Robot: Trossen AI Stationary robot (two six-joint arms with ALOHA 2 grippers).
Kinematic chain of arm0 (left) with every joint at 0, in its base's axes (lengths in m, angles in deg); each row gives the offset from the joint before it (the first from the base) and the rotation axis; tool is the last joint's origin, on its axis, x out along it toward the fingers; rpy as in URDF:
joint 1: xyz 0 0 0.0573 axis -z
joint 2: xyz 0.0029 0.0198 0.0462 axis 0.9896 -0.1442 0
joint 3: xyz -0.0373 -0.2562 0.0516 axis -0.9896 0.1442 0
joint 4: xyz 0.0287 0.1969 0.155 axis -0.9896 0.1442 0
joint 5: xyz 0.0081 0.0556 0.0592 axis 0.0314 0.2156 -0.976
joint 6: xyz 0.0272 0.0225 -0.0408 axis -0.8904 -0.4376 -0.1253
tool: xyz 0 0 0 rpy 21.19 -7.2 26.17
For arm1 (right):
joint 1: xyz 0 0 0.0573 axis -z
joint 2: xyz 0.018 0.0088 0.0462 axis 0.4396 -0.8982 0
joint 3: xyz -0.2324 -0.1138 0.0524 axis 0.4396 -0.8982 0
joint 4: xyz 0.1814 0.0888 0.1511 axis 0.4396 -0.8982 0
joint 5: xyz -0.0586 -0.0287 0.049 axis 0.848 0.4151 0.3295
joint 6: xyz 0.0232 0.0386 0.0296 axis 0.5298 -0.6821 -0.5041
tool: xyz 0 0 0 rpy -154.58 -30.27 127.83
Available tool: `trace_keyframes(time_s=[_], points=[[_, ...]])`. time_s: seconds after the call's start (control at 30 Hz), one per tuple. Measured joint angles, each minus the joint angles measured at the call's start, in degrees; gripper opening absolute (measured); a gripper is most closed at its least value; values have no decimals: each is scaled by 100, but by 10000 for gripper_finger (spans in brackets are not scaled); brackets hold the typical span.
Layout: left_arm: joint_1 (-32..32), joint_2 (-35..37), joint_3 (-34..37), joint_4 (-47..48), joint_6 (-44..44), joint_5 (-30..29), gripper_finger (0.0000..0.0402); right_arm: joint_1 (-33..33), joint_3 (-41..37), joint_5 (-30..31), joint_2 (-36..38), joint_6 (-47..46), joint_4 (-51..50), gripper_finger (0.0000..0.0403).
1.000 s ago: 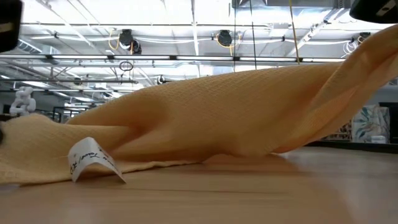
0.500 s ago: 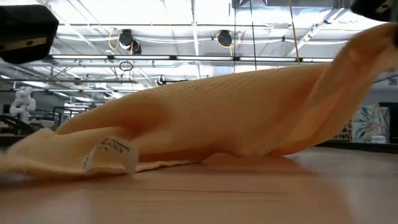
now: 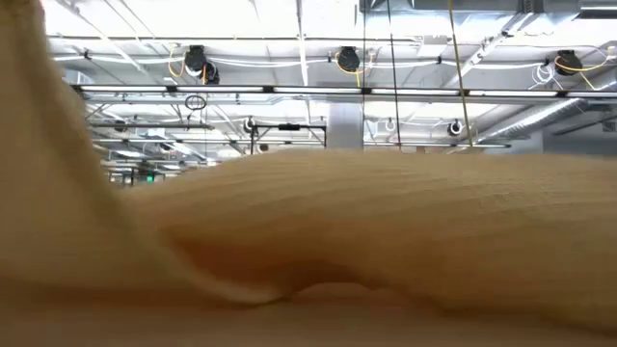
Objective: Roll towel
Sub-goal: Fold the yellow towel
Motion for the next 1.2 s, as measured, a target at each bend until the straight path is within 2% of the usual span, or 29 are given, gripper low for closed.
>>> trace_keyframes(time_s=[0.2,0.47,0.6,0.8,0.93,1.1,1.2], points=[[-72,1,-2,-1,210,-540,6,-291,-7,-161,-489,-145,310,154],[-97,1,-2,139,313,-2035,6,-942,2,235,-637,-294,468,157],[-142,1,-2,207,665,-2125,6,-1055,2,717,-978,-79,640,158],[-199,1,-2,282,1159,-1917,6,-1070,26,977,-1400,-157,559,156],[-188,1,-2,286,1393,-1913,6,-1066,30,941,-1472,-358,531,126],[-195,1,-2,234,1833,-1904,6,-1051,27,627,-1432,-376,722,21],[-204,1,-2,137,2006,-1904,6,-1048,42,629,-1394,-303,781,13]])
